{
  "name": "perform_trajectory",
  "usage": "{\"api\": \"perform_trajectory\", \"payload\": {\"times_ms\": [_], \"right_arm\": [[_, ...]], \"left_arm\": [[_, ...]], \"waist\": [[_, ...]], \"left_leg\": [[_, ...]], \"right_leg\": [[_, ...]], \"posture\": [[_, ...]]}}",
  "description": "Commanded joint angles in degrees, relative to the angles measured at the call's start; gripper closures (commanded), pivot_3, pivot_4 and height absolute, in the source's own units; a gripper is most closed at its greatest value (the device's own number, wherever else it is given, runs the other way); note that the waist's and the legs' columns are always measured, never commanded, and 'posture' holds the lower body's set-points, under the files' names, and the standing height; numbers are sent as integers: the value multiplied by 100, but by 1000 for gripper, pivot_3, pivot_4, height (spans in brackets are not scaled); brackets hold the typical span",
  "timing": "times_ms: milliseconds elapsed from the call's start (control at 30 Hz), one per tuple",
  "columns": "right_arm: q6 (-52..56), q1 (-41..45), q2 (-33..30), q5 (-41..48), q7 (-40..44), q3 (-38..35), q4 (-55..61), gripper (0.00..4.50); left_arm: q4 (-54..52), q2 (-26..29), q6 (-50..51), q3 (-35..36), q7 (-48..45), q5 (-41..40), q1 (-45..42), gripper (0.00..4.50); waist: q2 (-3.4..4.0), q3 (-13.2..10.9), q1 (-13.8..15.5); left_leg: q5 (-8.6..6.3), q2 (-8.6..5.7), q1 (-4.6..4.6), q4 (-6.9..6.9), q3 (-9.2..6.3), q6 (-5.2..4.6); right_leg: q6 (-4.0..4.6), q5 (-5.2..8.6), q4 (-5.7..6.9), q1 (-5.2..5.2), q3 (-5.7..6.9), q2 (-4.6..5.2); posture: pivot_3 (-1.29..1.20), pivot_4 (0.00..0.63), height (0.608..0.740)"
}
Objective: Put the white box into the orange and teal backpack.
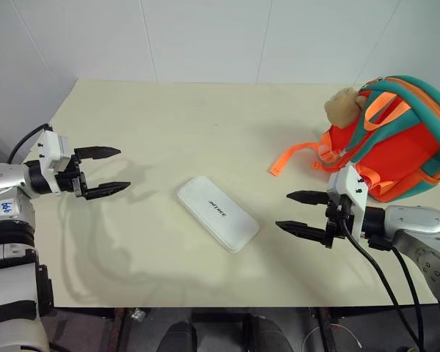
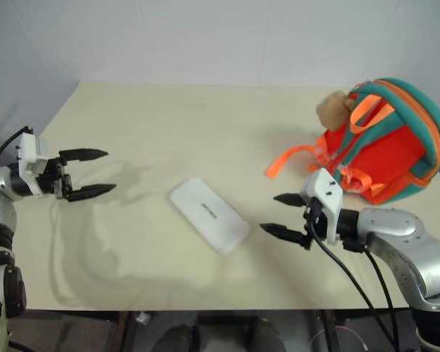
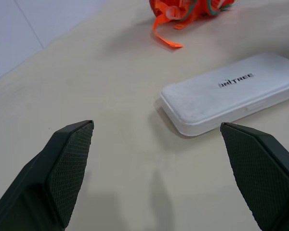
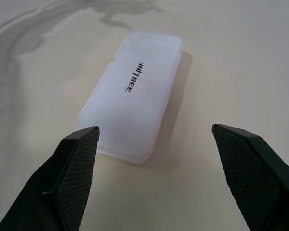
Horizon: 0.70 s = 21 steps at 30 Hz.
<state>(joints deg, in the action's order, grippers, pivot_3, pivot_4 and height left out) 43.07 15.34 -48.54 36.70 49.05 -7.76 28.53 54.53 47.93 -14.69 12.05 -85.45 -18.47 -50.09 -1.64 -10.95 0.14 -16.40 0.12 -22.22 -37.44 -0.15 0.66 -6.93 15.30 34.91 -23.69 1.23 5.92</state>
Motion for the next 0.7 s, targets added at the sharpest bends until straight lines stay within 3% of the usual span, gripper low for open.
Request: {"api": "perform_trajectory", "payload": {"times_ms": [33, 367, 433, 700], "right_arm": [[65, 31, 87, 86, -292, -177, 241, 907], [363, -249, 472, 68, -1160, -10, 778, 4217], [419, -309, 537, -42, -1368, 74, 856, 4381], [1074, -746, 568, -294, -2054, 563, 1330, 4380]], "left_arm": [[201, -183, 122, -83, -82, 65, -326, 856], [1214, -866, -176, -589, 718, 923, -1174, 3937], [1369, -990, -270, -653, 789, 1048, -1275, 4500], [1833, -1427, -516, -1007, 1430, 1706, -1292, 4500]], "waist": [[0, 0, 0], [-6, 2, 15], [-6, 2, 12], [-6, 3, 11]], "left_leg": [[0, -1, 2, 0, 0, 0], [-1, -1, -6, 3, -1, -3], [-1, -2, -6, 2, -1, -3], [-1, -2, -6, 2, 0, -3]], "right_leg": [[0, 0, 3, 1, -1, 0], [-2, -1, -5, -2, 1, -2], [-4, -2, -7, -1, 1, -2], [-5, -3, -6, -1, -1, -2]], "posture": [[0, 150, 740], [0, 150, 740], [0, 150, 740], [0, 150, 740]]}}
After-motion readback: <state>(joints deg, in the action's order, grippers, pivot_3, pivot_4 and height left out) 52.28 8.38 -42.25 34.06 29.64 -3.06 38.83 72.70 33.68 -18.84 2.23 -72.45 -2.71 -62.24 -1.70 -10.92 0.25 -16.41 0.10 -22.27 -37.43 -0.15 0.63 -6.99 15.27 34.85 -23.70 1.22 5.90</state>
